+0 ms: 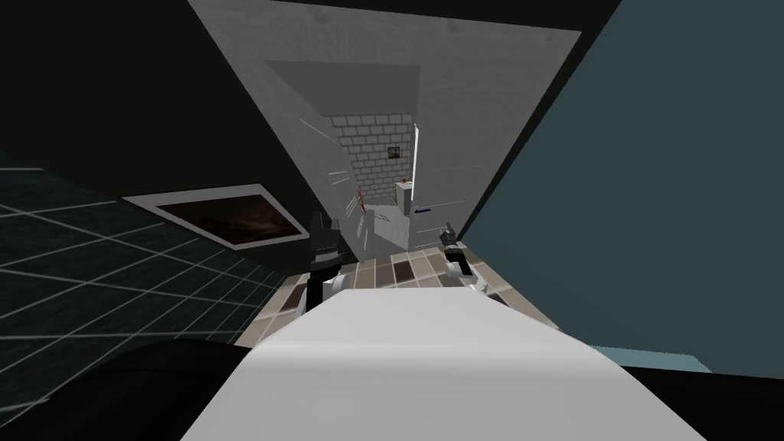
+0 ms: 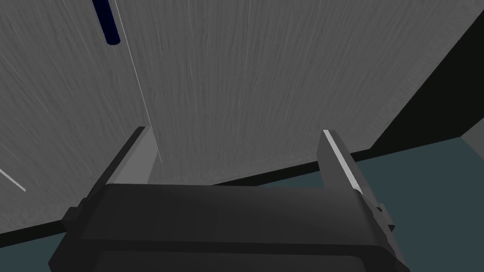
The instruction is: Push the door open
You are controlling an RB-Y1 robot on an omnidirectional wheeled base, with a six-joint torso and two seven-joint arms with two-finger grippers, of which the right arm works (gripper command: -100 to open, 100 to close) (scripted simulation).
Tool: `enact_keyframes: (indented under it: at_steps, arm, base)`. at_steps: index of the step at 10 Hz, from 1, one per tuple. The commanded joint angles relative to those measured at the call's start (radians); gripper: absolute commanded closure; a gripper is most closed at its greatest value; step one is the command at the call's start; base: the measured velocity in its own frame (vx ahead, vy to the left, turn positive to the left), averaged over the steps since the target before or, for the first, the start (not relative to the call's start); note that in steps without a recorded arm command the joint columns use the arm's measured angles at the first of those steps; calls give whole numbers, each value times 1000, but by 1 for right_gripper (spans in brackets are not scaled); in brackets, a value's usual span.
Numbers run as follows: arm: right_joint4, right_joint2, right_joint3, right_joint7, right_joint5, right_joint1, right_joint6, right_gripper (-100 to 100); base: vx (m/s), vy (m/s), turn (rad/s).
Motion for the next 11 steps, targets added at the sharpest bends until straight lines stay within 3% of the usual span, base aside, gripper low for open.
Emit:
enact_keyframes:
  at_steps: [1, 3, 6, 8, 11]
  arm:
    - [38, -6, -1, -3, -2, -14, -2, -100]
    - [108, -27, -5, -12, -10, -65, -3, -100]
    - [180, -37, -7, -17, -14, -91, -4, -100]
    - [257, -58, -11, -25, -22, -141, -5, -100]
    - [317, -68, -13, -29, -26, -165, -5, -100]
  base:
    - [26, -47, 77]
    - [34, -64, 183]
    - [29, -63, 86]
    - [21, -71, 169]
    - [21, -58, 93]
